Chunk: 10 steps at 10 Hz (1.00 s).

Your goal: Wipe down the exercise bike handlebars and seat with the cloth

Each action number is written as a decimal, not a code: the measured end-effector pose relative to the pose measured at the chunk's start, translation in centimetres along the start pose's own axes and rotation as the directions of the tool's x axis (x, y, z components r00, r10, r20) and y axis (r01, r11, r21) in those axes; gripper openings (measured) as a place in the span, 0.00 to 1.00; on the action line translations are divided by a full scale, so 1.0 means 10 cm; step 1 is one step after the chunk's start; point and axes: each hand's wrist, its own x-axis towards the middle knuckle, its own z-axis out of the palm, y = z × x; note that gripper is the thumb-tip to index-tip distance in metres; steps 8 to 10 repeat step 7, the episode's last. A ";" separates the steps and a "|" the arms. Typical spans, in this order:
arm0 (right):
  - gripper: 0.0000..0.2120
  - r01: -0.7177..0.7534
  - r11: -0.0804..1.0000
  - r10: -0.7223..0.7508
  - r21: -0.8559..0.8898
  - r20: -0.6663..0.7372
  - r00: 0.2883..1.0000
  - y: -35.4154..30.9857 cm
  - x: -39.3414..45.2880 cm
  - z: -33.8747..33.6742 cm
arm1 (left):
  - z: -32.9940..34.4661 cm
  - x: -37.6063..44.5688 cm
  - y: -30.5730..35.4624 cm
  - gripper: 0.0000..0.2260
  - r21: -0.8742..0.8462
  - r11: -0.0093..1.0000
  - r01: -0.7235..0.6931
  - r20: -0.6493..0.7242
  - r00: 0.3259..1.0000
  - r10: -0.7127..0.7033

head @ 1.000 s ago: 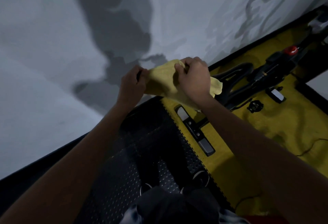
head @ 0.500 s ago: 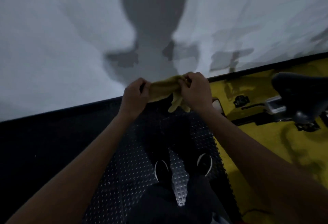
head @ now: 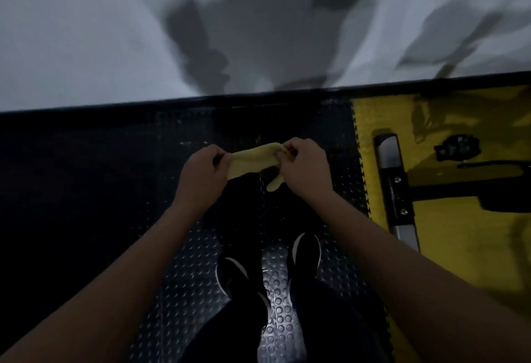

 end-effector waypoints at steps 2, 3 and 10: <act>0.08 -0.060 0.993 0.070 -0.107 0.094 0.993 1.31 0.71 1.29 | 1.48 0.46 -1.12 0.08 0.026 0.998 0.064 0.068 0.996 -0.066; 0.10 -0.077 0.989 0.092 -0.126 0.121 0.988 1.78 0.95 1.75 | 1.99 0.61 -1.51 0.09 0.087 0.994 0.064 0.111 0.991 -0.073; 0.13 -0.068 0.989 0.097 -0.133 0.225 0.970 2.35 1.29 2.15 | 2.59 0.80 -1.78 0.10 0.170 0.971 0.170 0.185 0.962 -0.201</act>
